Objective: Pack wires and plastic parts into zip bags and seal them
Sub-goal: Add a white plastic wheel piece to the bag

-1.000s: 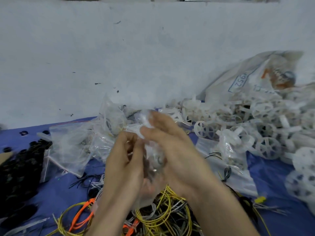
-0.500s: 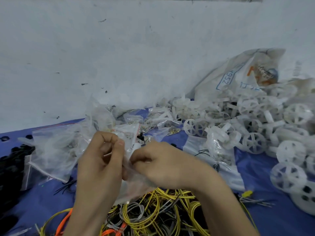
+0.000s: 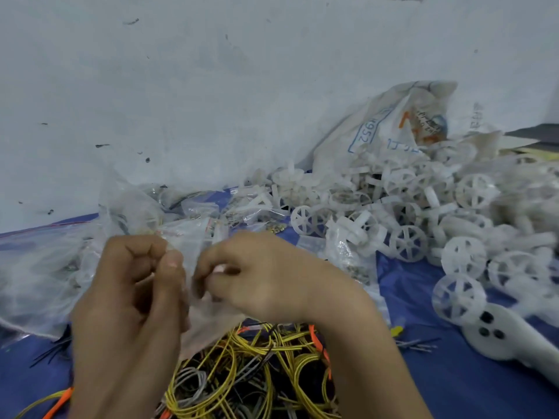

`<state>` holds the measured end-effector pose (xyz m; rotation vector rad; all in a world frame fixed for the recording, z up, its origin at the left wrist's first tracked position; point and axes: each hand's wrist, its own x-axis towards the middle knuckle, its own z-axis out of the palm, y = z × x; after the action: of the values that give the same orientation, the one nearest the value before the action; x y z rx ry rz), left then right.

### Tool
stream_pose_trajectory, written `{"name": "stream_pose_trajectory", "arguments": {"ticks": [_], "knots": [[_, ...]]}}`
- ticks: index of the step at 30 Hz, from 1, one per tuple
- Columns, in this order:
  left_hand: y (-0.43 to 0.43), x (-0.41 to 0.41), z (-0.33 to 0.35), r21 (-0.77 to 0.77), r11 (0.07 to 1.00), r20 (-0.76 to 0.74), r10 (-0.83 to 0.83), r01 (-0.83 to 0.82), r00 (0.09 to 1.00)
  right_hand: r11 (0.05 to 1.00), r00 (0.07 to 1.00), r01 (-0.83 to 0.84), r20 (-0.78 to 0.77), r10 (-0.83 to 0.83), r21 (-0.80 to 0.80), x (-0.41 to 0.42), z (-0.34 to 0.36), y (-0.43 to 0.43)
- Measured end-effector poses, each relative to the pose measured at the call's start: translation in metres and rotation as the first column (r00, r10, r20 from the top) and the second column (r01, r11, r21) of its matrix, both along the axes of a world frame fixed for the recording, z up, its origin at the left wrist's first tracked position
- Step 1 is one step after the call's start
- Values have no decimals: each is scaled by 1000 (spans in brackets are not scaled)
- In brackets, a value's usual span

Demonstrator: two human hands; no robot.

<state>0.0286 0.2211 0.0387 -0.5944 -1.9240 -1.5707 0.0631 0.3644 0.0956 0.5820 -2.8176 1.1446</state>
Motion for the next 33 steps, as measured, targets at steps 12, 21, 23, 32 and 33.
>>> {"name": "stream_pose_trajectory", "arguments": {"ticks": [12, 21, 23, 32, 33], "knots": [[-13, -15, 0, 4, 993, 55, -117, 117, 992, 443, 439, 897, 133, -889, -3, -67, -140, 139], [-12, -7, 4, 61, 996, 40, -75, 73, 996, 438, 425, 897, 155, -892, 58, -77, -148, 153], [-12, -6, 6, 36, 998, 25, -59, 58, 998, 434, 422, 900, 162, -892, 40, -77, -147, 154], [-15, -3, 10, 52, 997, 10, -51, 50, 999, 316, 316, 949, 52, -947, -4, -83, -150, 157], [-15, -4, 10, 56, 997, 14, -49, 48, 999, 325, 324, 946, 64, -944, -1, -84, -151, 156]]}}
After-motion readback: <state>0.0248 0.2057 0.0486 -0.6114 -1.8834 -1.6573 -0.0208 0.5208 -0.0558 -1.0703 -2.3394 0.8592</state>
